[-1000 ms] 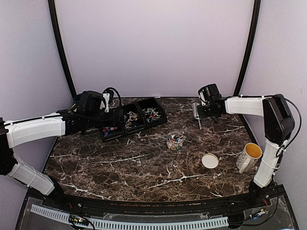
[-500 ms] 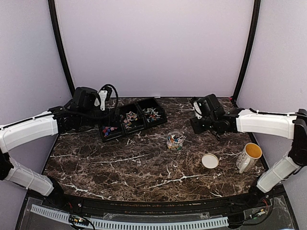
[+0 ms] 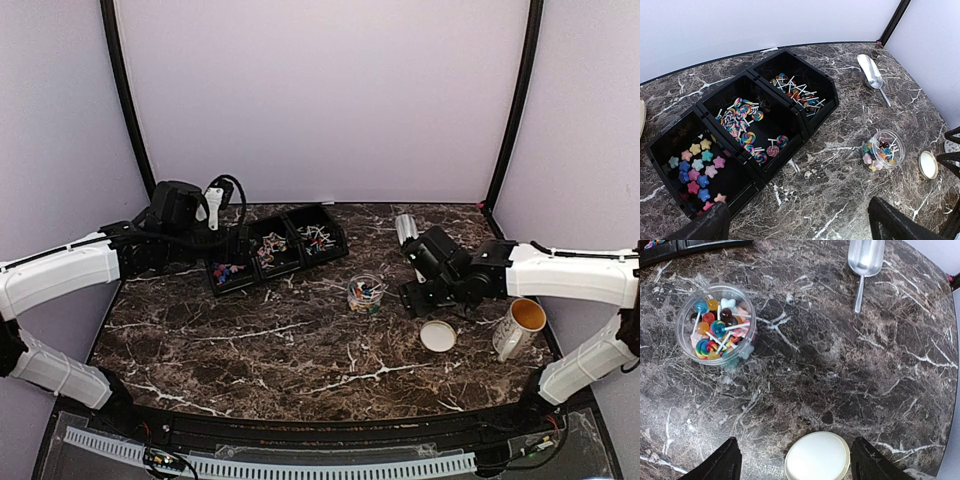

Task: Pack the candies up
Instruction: Pick up the bottle lid from the center of the board.

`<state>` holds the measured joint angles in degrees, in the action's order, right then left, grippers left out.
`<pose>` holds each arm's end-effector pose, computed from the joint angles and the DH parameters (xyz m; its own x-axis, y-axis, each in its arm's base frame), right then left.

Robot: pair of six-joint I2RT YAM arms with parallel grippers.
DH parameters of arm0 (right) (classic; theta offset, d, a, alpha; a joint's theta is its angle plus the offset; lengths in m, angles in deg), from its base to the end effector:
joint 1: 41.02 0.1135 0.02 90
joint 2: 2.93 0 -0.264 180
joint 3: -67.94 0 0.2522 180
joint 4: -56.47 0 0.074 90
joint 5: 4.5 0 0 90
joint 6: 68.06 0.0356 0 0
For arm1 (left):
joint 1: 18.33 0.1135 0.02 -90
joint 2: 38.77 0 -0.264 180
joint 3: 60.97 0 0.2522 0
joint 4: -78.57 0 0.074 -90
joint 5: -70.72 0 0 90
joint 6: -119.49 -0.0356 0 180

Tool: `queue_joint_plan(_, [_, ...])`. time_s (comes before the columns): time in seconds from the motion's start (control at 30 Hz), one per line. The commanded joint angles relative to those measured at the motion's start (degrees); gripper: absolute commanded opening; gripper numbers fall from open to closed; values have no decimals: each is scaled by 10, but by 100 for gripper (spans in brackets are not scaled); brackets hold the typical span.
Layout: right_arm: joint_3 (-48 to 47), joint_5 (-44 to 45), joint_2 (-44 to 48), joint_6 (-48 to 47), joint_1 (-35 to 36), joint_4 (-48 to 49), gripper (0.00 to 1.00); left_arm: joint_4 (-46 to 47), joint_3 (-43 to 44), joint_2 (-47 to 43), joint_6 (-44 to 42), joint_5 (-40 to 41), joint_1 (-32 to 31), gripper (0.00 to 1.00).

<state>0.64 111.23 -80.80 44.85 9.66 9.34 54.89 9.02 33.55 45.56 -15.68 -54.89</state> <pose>0.1825 0.1984 0.2357 -0.7074 -0.3103 -0.6351 -0.2980 0.9457 -0.1300 0.2345 -0.1711 0.3067 -0.4905 0.0198 -0.8712 0.4302 0.8749 -0.2223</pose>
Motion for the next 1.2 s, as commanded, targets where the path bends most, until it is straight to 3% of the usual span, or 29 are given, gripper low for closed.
queue_joint_plan(0.0, [5,10,-15,63,18,-62,73,14,2,1,3,-10,1,99])
queue_joint_plan(0.83, [34,-33,-131,105,62,-53,36,23,-9,19,23,-21,1,99])
queue_joint_plan(1.17, [28,-2,-171,114,73,-67,28,27,-15,20,27,-24,0,99])
